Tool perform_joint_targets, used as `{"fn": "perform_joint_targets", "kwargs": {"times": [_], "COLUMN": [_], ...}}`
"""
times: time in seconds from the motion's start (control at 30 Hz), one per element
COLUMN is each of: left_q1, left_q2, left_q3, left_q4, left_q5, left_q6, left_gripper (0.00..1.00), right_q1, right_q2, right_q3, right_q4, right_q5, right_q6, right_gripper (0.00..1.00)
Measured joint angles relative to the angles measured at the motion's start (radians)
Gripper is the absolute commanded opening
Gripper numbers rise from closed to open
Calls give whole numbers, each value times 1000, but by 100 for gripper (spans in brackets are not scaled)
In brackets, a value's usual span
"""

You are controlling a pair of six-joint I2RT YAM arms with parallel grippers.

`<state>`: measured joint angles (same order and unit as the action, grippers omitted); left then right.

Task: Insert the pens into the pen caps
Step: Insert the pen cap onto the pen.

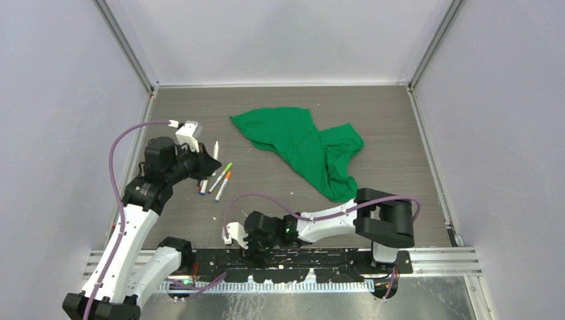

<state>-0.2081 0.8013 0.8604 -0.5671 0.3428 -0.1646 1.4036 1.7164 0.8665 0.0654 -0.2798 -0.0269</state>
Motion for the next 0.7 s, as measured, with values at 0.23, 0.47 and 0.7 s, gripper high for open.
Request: {"fn": "perform_joint_targets", "kwargs": {"times": [0.23, 0.47, 0.7], "left_q1": [-2, -15, -24], "left_q2": [-20, -25, -27], "left_q3": [0, 0, 0], "left_q4": [-6, -13, -15], "left_q5": [-11, -26, -35], "left_q6": [3, 20, 24], "left_gripper": [0, 0, 0], "right_q1": [11, 11, 16], "right_q2": [72, 93, 97], "right_q3": [61, 73, 79], "right_q4": [43, 39, 37], "right_q5": [15, 18, 21], "right_q6": [-137, -222, -283], "right_gripper": [59, 50, 23]}}
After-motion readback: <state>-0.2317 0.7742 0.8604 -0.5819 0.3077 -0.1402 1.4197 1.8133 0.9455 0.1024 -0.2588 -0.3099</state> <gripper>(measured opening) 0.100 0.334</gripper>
